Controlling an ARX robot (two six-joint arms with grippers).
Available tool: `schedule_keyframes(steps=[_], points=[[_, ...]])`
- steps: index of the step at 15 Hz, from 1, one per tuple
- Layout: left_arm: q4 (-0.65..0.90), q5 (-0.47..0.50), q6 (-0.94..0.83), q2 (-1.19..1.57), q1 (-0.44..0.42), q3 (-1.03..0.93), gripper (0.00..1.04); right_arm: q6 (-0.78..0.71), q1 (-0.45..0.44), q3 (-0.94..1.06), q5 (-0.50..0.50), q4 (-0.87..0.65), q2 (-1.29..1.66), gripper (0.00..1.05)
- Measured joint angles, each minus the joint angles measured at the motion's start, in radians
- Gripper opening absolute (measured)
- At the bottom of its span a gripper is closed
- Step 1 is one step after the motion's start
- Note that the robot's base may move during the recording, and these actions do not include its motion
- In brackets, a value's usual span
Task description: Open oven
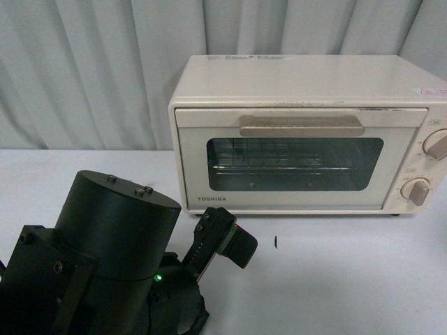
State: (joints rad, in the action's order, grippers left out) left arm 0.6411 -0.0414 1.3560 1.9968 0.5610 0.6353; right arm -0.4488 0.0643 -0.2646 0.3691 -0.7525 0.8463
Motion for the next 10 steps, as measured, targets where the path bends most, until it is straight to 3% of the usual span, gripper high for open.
schedule_keyframes(steps=[1, 4, 7, 10], points=[[0.000, 0.000, 0.000, 0.000, 0.000, 0.000, 0.98, -0.068, -0.011, -0.101, -0.047, -0.069, 0.158, 0.98], [0.001, -0.002, 0.000, 0.000, 0.000, 0.000, 0.98, -0.242, -0.026, -0.387, -0.200, -0.075, 0.538, 0.98], [0.002, -0.003, 0.002, 0.000, 0.000, 0.000, 0.98, -0.397, 0.004, -0.539, -0.239, -0.034, 0.645, 0.98], [0.002, -0.003, 0.002, 0.000, 0.000, 0.000, 0.98, -0.445, 0.023, -0.562, -0.256, -0.025, 0.647, 0.89]])
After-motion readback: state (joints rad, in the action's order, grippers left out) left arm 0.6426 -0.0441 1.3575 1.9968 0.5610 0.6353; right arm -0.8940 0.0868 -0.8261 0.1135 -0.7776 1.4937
